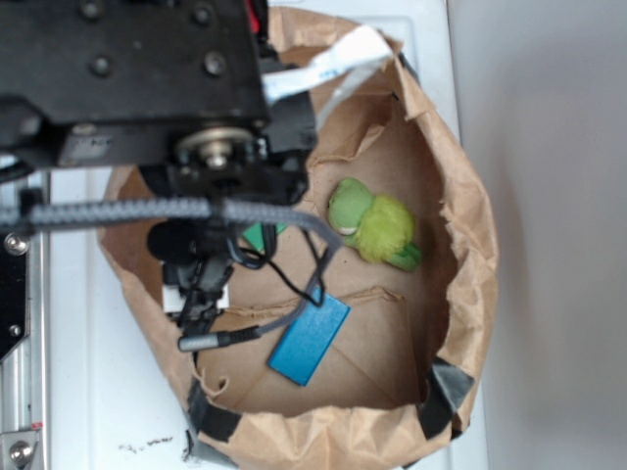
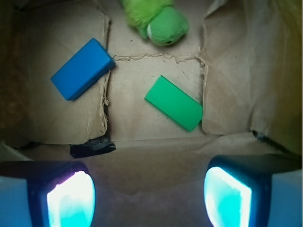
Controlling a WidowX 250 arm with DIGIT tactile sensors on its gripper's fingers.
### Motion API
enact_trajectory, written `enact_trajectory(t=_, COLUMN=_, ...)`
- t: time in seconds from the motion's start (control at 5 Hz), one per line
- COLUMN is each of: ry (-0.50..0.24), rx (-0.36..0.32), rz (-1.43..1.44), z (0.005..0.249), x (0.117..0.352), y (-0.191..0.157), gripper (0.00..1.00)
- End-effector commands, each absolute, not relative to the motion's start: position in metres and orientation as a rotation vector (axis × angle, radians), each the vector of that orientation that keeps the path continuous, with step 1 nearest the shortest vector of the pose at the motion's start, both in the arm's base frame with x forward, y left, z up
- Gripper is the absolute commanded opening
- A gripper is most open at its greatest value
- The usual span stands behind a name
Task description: Grab the green block.
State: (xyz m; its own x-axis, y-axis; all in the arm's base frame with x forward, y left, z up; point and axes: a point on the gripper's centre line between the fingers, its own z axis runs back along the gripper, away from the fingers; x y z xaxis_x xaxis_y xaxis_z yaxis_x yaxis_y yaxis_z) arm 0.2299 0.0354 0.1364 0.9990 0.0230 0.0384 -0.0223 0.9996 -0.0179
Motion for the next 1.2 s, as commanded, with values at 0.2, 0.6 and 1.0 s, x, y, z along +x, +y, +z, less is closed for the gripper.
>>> enact_trajectory(t=0.2, ry=-0.088, rx=-0.004, rz=0.046, z=0.149, x=0.236, y=0.044, gripper=1.00)
enact_trajectory(t=0.6, ry=-0.073, rx=-0.035, rz=-0.042, z=0.141, x=0.244, y=0.064, gripper=1.00)
enact_trajectory(t=1.0, ry=-0.151, rx=-0.025, rz=-0.211, z=0.153, x=0.255, y=0.084, gripper=1.00)
